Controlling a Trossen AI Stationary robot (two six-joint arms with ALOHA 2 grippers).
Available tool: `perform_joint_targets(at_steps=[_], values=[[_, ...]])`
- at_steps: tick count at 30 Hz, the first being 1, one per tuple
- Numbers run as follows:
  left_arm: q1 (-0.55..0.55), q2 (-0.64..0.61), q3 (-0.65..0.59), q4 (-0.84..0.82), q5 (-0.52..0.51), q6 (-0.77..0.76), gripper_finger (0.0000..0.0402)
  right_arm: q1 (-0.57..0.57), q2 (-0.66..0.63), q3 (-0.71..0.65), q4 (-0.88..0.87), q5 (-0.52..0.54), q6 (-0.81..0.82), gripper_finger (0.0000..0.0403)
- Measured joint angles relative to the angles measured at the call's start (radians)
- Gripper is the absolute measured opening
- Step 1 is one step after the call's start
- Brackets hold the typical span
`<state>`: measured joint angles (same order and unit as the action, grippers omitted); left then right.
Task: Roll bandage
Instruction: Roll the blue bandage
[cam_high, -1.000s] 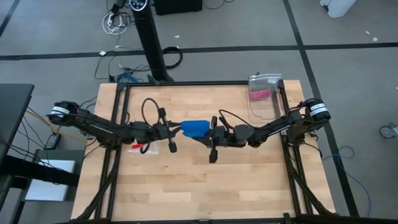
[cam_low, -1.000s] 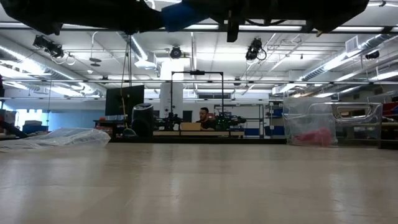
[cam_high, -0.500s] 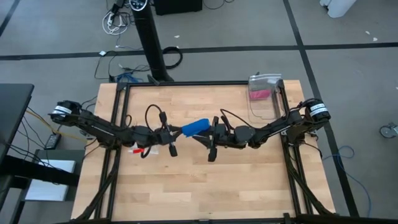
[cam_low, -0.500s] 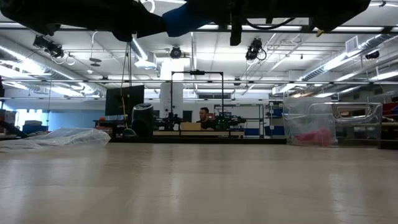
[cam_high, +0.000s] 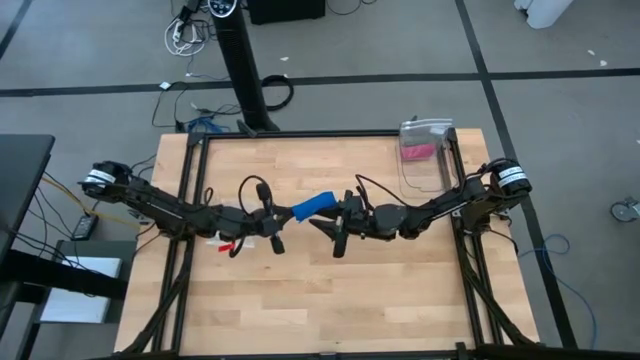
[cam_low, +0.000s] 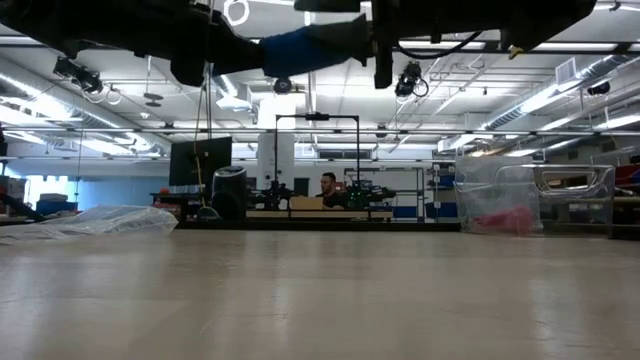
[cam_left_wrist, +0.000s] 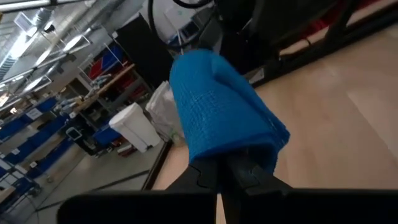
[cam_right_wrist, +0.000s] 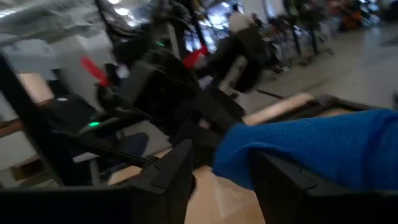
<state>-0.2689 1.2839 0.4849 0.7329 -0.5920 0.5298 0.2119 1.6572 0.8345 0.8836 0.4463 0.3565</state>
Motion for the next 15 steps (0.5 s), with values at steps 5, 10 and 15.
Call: perform_joint_targets(at_steps=[5, 10, 15], values=[[-0.003, 0.000, 0.000, -0.088, -0.022, -0.048, 0.0003, -0.019, 0.011, 0.000, -0.048, 0.021, 0.081, 0.0158], [-0.020, 0.000, 0.000, -0.173, -0.027, -0.093, 0.0003, -0.027, 0.011, 0.000, -0.138, 0.034, 0.140, 0.0156], [-0.034, 0.032, -0.001, -0.206, -0.027, -0.105, 0.0003, -0.032, 0.011, 0.000, -0.265, 0.039, 0.176, 0.0156]])
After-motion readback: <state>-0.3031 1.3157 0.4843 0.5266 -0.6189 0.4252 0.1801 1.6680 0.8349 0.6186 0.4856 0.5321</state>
